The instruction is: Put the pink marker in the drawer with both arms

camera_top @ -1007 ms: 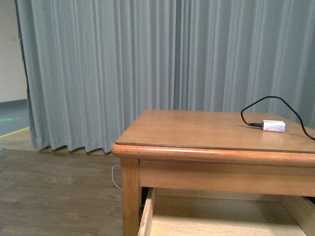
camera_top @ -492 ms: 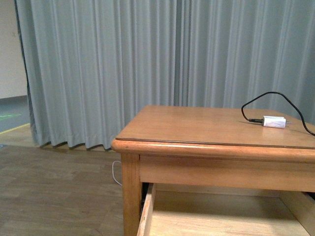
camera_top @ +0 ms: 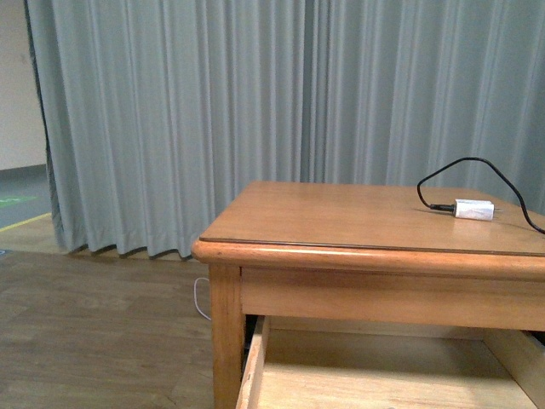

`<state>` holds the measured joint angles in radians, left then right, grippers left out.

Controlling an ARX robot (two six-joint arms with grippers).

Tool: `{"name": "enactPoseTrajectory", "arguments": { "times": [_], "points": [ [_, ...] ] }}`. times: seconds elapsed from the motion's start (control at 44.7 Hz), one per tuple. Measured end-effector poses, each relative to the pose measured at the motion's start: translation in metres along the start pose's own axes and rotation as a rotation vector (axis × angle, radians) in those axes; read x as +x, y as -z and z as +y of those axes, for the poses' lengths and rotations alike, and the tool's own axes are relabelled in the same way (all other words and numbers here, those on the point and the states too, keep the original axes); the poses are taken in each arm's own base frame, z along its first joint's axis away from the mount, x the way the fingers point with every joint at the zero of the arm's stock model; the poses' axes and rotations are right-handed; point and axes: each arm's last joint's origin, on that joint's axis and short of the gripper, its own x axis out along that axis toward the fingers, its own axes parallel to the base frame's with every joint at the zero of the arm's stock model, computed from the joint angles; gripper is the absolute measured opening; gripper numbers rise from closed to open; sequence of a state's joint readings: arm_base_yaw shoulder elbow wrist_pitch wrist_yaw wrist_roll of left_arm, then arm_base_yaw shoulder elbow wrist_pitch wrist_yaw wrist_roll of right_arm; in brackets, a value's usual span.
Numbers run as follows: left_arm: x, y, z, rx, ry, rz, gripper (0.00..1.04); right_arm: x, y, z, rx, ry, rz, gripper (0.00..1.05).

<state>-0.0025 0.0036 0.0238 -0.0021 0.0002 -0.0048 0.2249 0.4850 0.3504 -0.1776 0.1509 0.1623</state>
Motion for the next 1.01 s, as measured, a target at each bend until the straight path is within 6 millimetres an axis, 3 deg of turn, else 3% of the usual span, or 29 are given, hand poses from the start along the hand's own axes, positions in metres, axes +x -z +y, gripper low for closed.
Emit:
{"name": "enactPoseTrajectory", "arguments": {
  "times": [0.157,0.336,0.492,0.783,1.007],
  "points": [
    [0.0,0.0,0.0,0.0,0.0,0.0,1.0,0.024,0.016,-0.011,-0.096,0.068,0.209,0.96],
    [0.0,0.0,0.0,0.001,0.0,0.0,0.99,0.056,0.034,-0.018,-0.148,0.044,0.376,0.96],
    [0.0,0.0,0.0,0.001,0.0,0.0,0.99,0.096,0.057,-0.024,-0.132,0.054,0.433,0.96],
    [0.0,0.0,0.0,0.001,0.0,0.0,0.99,0.135,0.069,-0.026,-0.07,0.054,0.296,0.96],
    [0.0,0.0,0.0,0.001,0.0,0.0,0.99,0.163,0.066,-0.027,-0.063,0.071,0.21,0.96]
  ]
}}
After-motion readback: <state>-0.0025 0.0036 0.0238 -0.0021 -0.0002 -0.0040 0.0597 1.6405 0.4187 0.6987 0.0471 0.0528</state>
